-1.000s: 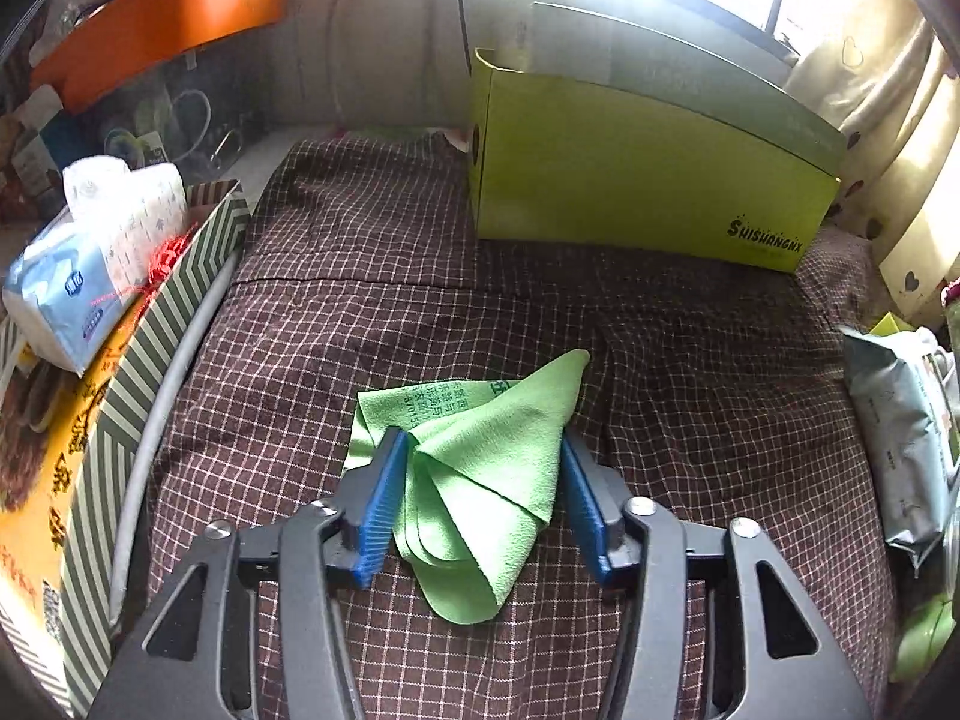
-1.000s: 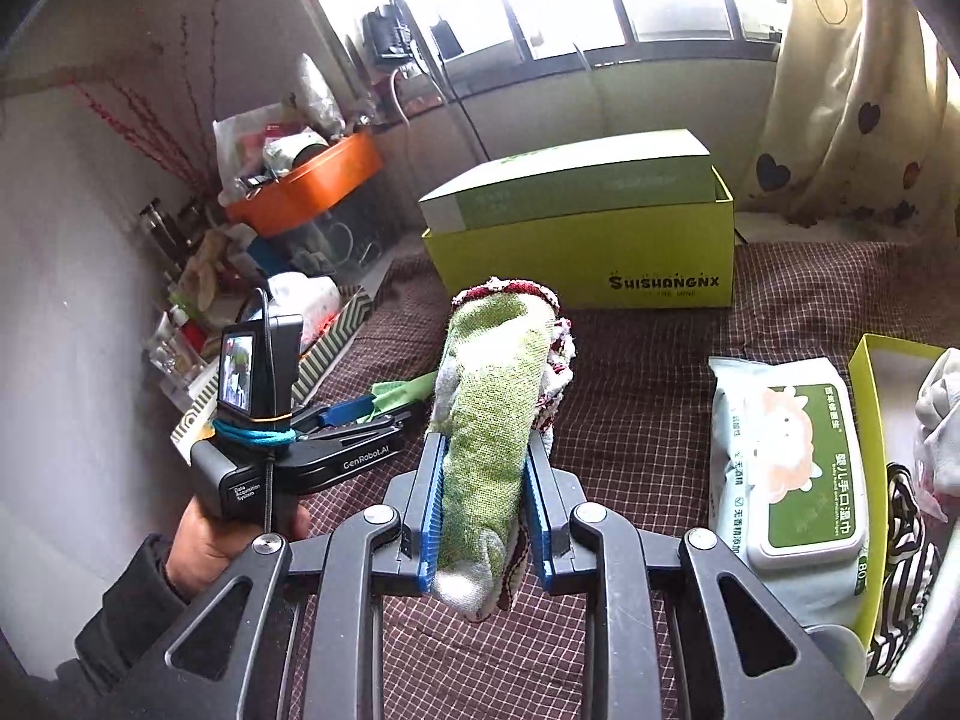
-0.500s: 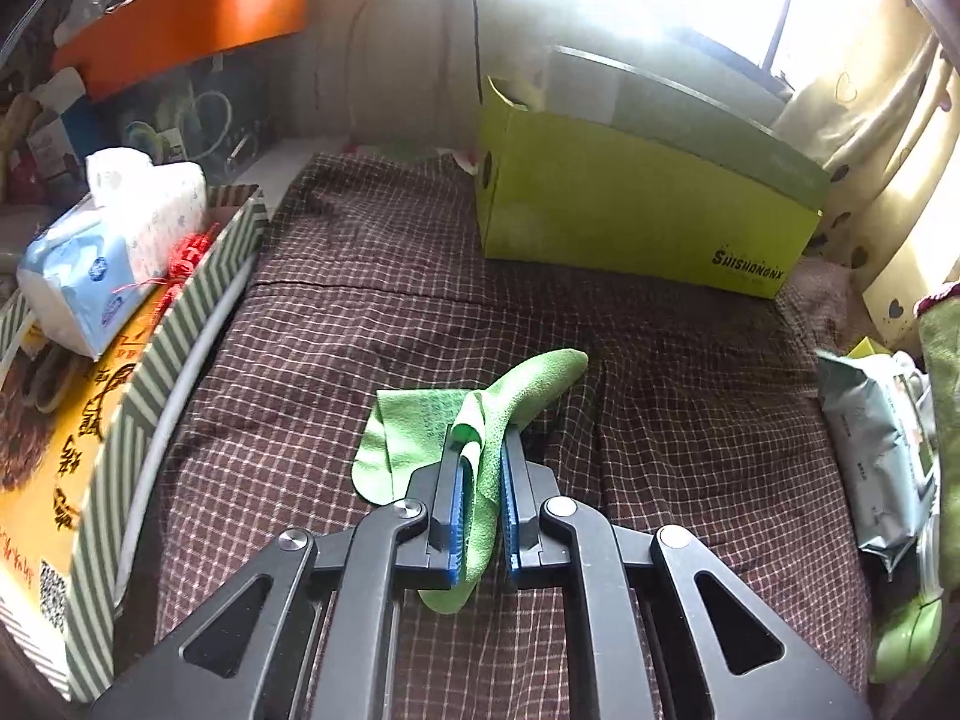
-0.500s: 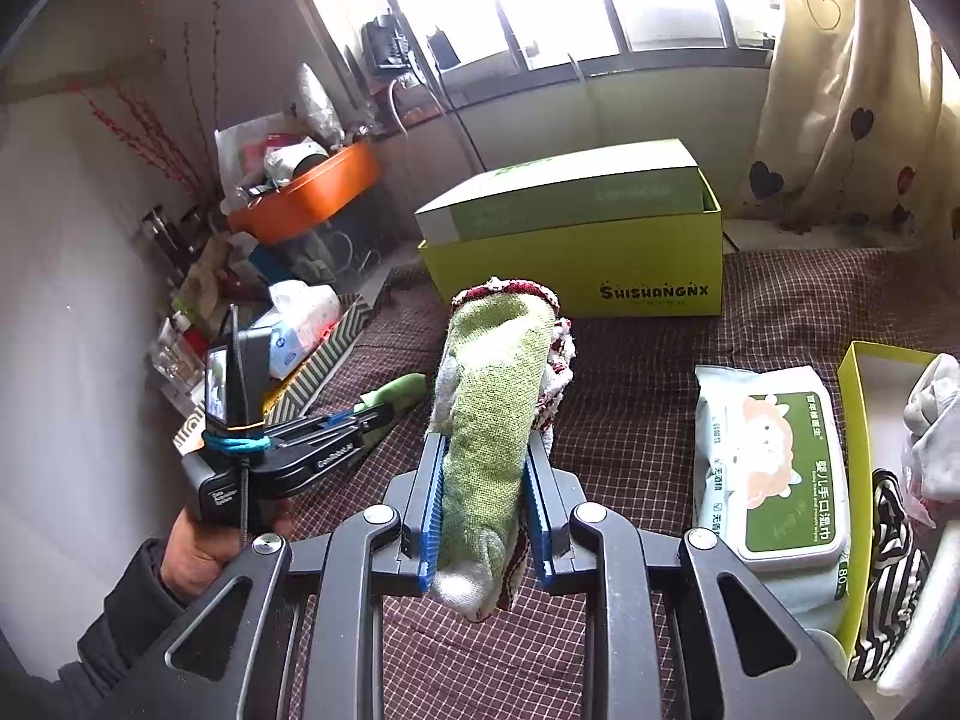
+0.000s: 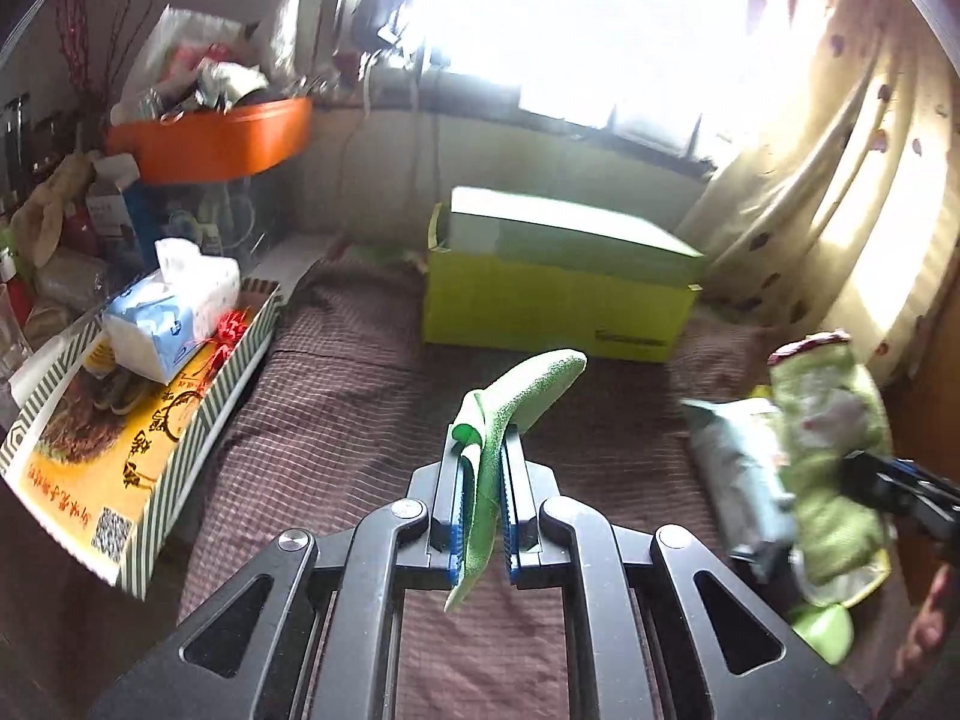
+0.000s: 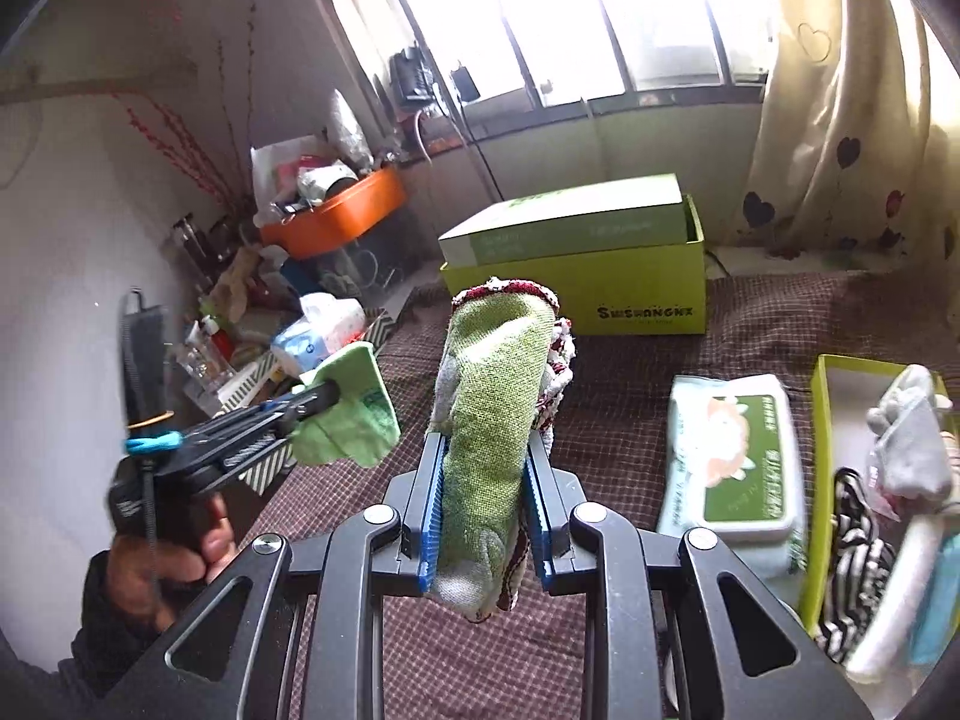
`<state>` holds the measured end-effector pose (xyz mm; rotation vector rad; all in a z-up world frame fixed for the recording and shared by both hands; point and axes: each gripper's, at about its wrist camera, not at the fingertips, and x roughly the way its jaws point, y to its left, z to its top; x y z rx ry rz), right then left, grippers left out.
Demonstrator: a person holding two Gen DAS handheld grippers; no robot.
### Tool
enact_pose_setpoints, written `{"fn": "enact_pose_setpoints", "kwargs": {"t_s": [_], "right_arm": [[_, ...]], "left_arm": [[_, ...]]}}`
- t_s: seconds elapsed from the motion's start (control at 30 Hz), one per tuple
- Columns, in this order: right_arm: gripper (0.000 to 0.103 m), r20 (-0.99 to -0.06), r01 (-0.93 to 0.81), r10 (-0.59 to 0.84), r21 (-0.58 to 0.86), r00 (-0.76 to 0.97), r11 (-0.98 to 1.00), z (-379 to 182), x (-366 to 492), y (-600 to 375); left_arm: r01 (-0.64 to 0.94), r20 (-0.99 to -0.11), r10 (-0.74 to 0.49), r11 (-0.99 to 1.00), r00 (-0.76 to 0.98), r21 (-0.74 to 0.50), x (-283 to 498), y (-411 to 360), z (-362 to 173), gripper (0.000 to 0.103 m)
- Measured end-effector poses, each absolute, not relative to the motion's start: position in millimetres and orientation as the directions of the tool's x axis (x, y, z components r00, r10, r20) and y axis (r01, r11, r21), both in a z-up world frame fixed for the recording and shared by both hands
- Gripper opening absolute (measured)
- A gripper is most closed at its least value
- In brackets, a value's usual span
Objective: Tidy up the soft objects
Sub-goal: 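Carry the green cloth and rolled towel over the tray with both grippers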
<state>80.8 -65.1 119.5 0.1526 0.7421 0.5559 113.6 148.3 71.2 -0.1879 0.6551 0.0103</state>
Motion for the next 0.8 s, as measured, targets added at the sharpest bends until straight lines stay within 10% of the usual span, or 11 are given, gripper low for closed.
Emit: {"fn": "enact_pose_setpoints", "kwargs": {"t_s": [0.8], "right_arm": [[0.023,-0.53,-0.358,0.477,0.317,0.701,0.878,143.3,16.8,-172.1]], "left_arm": [[0.091,-0.543,-0.186,0.976,0.818,-0.198,56.7,41.9,110.9,0.01]]}}
